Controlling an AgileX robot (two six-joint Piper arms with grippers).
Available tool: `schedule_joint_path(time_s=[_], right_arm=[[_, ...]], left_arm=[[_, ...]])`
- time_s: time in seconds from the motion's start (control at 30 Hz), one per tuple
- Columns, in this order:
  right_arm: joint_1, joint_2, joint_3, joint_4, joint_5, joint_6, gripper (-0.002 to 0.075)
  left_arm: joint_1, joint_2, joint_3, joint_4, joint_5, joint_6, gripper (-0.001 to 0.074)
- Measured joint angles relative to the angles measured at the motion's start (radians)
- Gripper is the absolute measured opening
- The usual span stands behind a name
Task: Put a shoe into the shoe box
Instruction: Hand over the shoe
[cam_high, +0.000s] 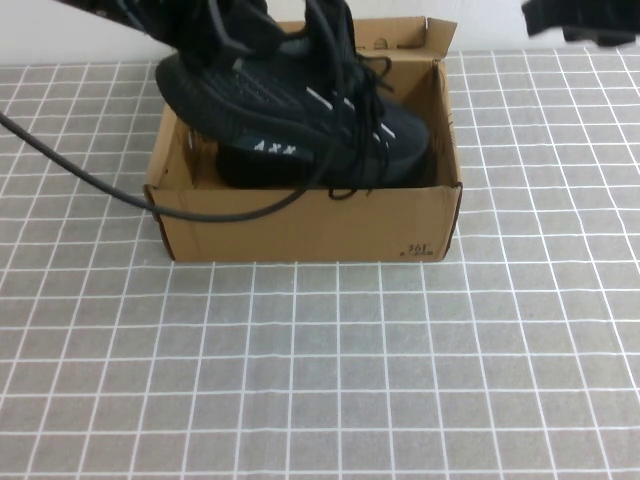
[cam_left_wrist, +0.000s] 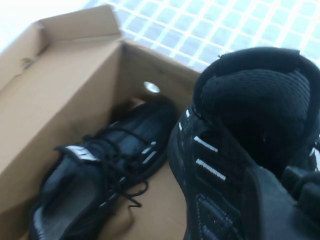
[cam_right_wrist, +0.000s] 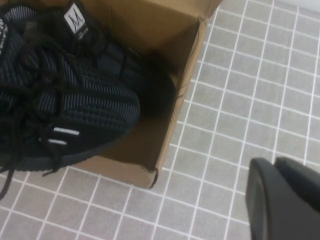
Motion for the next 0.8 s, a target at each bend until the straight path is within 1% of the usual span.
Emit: schedule_joint_path(time_s=[0.07,0.13,0.2,0.3,0.37,0.47,0.6,0.7,0.8], right_arm=[[0.0,0.027,-0.054,0.002,0.032,-0.019,0.002],[0.0,0.06,-0.119,0.004,0.072,-0.035,0.0064],[0.0,0.107,-0.2,0.005,0.123,-0.039,0.0123],[0.0,0.182,-0.329,0.008,0.176,-0.041,0.0194],[0.0,0.233,-0.409,0.015,0.189,-0.041,0.0228],[0.0,0.299,-0.505,0.047,0.19,-0.027,0.0269],[0.0,0.334,-0.546,0.084,0.181,0.058,0.0324],[-0.005,0.356,-0.55,0.126,0.122,0.114,0.0338],[-0.012,0.382,-0.554,0.231,0.115,0.134,0.0342]], left_arm=[[-0.007,-0.007,0.0,0.026,-0.032,-0.053,0.0032],[-0.007,-0.011,0.0,0.041,-0.072,-0.1,0.0032],[-0.007,-0.021,0.0,0.052,-0.123,-0.137,0.0032],[-0.009,-0.043,0.0,0.069,-0.174,-0.169,0.0032],[-0.015,-0.052,0.0,0.086,-0.184,-0.175,0.0032],[-0.036,-0.056,0.0,0.132,-0.184,-0.18,0.0032],[-0.066,-0.056,0.0,0.216,-0.185,-0.187,0.0032],[-0.092,-0.056,0.0,0.257,-0.185,-0.199,0.0031],[-0.119,-0.056,0.0,0.314,-0.185,-0.208,0.0032]])
